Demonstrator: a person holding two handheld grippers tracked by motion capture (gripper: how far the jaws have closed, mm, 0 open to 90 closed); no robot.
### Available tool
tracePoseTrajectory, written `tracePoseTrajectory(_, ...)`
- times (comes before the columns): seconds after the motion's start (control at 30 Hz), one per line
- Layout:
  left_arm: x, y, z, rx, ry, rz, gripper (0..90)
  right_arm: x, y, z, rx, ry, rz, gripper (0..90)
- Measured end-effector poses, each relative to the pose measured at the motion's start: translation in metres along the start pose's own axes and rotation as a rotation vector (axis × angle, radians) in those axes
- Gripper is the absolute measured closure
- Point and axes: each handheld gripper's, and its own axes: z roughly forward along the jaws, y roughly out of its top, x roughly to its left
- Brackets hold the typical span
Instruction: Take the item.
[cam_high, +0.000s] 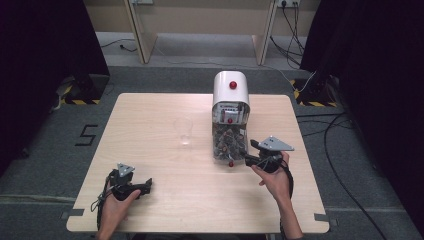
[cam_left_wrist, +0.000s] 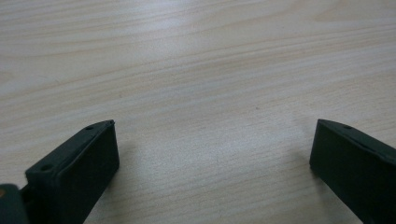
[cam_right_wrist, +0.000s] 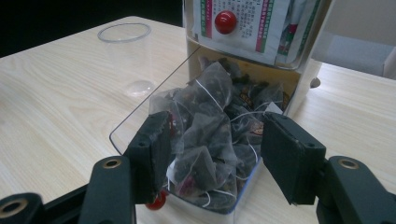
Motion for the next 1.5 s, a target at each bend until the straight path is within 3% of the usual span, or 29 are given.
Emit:
tracePoseTrajectory(0.33,0.000,0.000,0.000,0.000,0.000,-0.001,0.9,-0.002,0.008,0.013,0.008,0.001,0.015,43.2)
tracePoseTrajectory(0.77,0.000,0.000,0.000,0.001,0.000,-0.001,0.7,-0.001,0.025,0.043,0.045,0.010,0.005,45.2)
tracePoseTrajectory(1.0,0.000,0.000,0.000,0.000,0.000,-0.001,0.8,0.001,0.031,0.054,0.049,0.022,0.023,45.7)
tracePoseTrajectory(1.5,0.000,0.000,0.000,0.000,-0.001,-0.001,0.9,0.002,0.036,0.079,0.110,0.021,0.040,47.0)
